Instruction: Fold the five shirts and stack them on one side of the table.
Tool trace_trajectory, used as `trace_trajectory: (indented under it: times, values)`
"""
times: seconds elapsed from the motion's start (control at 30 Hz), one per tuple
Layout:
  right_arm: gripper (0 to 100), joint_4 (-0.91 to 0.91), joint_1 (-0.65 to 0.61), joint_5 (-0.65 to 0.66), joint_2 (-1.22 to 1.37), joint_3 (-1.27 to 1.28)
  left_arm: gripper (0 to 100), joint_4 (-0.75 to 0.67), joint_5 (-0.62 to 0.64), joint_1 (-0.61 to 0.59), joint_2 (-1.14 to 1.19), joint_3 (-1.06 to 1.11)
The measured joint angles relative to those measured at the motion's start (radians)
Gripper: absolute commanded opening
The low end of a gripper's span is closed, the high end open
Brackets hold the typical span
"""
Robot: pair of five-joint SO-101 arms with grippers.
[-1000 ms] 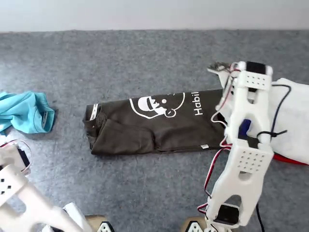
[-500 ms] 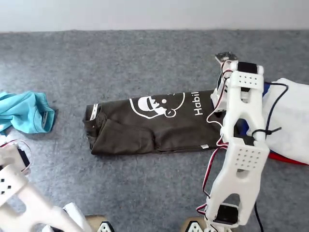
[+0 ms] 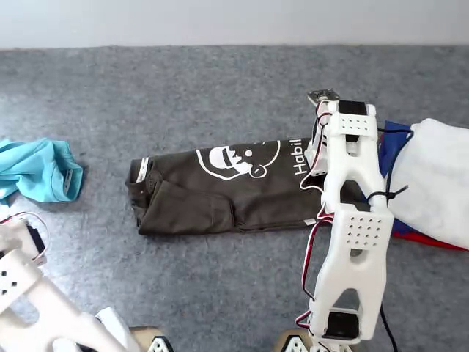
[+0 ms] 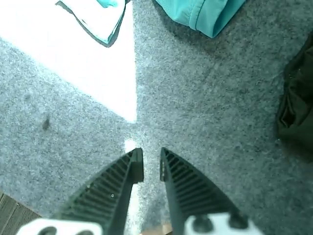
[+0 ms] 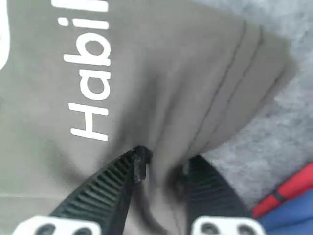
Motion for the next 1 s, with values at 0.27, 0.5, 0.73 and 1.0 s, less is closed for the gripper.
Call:
trace_trajectory:
  times: [0.27, 0.5, 0.73, 1.0]
  values:
    - [1.0, 0.092, -0.008, 0.012, -0.031, -0.018, 7, 0.0, 0.0, 0.0, 0.0, 0.0]
    - [1.0, 0.221, -0.002, 0.152, -0.157, -0.158, 7, 0.0, 0.0, 0.0, 0.0, 0.0]
    - [1.0, 0.221, 0.018, 0.284, -0.33, -0.196, 7, 0.0, 0.0, 0.0, 0.0, 0.0]
    - [1.0, 0.221, -0.278, 0.302, -0.505, -0.084, 7, 0.0, 0.0, 0.0, 0.0, 0.0]
